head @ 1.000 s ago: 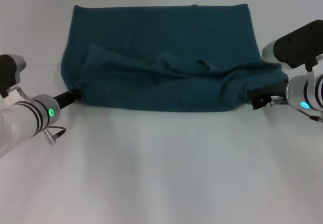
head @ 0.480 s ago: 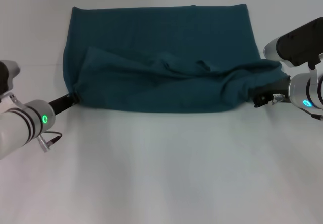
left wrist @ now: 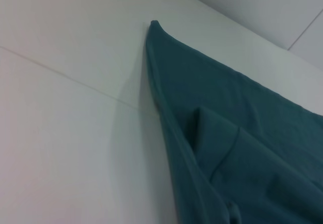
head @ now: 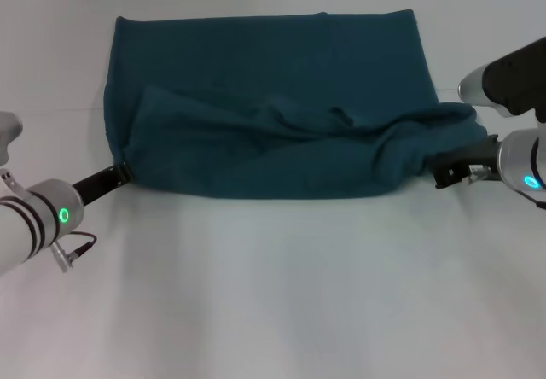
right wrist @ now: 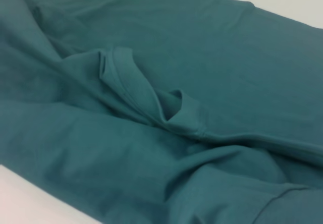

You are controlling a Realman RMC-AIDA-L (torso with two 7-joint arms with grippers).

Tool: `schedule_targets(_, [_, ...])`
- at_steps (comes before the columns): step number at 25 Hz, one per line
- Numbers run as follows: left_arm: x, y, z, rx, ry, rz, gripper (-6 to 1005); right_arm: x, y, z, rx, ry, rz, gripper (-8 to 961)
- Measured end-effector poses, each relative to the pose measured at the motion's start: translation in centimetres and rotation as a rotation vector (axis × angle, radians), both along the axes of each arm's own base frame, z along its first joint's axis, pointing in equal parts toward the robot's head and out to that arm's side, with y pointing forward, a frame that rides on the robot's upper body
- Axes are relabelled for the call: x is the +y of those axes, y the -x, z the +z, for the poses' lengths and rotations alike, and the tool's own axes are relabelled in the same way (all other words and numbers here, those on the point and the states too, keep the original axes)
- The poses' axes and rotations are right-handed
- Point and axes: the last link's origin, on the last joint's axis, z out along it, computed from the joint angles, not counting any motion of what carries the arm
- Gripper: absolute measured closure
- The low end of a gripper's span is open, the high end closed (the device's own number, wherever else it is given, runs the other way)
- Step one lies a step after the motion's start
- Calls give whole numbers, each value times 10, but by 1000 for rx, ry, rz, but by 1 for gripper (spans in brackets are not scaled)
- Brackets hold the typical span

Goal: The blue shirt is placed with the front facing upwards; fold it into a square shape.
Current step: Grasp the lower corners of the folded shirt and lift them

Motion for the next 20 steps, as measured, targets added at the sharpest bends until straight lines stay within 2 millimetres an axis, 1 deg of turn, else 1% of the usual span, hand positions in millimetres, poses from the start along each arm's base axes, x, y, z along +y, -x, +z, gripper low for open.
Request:
schedule_targets(9, [-21,9,2,-6,35,-20,980,-15,-8,-1,12,34,-25,929])
schedule_targets(15, [-36,15,6,6,52,-50,979,-25,-8,-4,-10,78,-13,929])
schedule_targets(20, [-42,18,13,23,53,-76,980,-31,-6,-6,-10,97,11,929])
